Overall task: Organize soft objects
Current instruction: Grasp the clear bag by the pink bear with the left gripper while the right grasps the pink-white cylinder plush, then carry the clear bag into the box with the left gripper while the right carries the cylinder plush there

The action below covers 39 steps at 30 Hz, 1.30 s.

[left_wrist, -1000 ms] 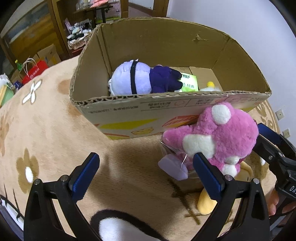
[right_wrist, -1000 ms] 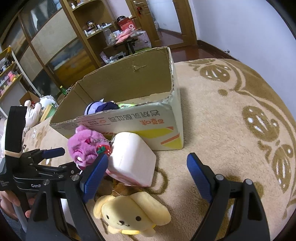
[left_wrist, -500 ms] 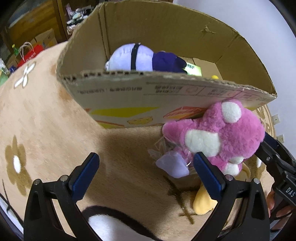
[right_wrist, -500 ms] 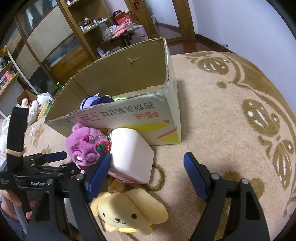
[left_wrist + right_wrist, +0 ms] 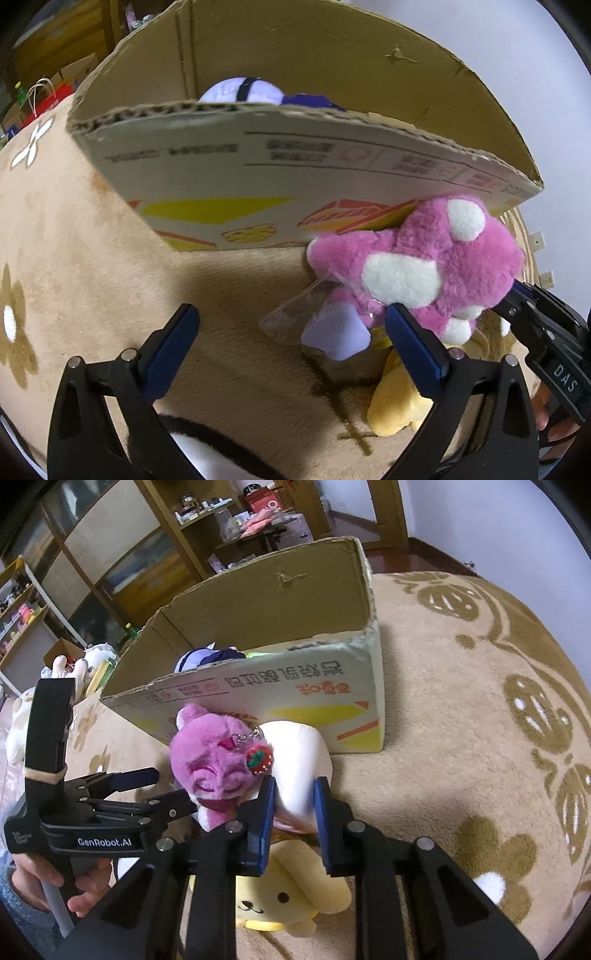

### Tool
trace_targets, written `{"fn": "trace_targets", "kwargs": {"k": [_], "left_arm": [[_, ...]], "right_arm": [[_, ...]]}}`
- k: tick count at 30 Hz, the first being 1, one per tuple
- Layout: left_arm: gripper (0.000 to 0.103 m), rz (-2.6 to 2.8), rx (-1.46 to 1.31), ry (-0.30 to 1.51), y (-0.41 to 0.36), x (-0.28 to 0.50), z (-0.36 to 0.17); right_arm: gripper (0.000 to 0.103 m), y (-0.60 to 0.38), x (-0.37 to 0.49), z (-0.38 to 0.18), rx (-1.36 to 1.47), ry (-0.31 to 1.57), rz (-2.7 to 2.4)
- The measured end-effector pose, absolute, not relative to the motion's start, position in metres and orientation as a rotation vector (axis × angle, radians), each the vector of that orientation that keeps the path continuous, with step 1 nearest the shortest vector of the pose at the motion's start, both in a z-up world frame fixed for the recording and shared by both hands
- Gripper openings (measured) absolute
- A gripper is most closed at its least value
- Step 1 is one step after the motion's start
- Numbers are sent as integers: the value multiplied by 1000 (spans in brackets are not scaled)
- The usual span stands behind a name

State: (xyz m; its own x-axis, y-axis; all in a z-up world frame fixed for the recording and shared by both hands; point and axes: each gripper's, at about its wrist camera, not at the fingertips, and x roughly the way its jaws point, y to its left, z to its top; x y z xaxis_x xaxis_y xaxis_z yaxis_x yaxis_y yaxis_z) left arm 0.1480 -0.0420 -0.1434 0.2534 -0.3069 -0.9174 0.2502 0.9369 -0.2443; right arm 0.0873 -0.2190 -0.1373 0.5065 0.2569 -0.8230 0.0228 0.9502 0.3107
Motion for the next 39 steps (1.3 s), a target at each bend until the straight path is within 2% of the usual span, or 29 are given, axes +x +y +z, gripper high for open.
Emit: {"fn": "trace_targets", "kwargs": {"k": [4, 9, 13, 15, 27, 39], "left_arm": [[81, -424, -96, 1262, -45, 145, -142], [48, -489, -170, 1283, -43, 143, -142], [36, -523, -155, 1277, -52, 138, -137], [22, -541, -144, 1277, -55, 134, -134], [12, -480, -69, 1250, -78, 111, -116], [12, -343, -23, 1165, -53, 87, -87]], "right_arm": [[18, -222, 90, -141, 322, 1047, 144], [16, -220, 92, -141, 310, 1053, 145], [15, -220, 91, -137, 312, 1034, 145], [15, -220, 89, -135, 311, 1025, 145], [13, -226, 70, -118, 282, 971, 95], [13, -239, 52, -96, 284, 889, 29]]}}
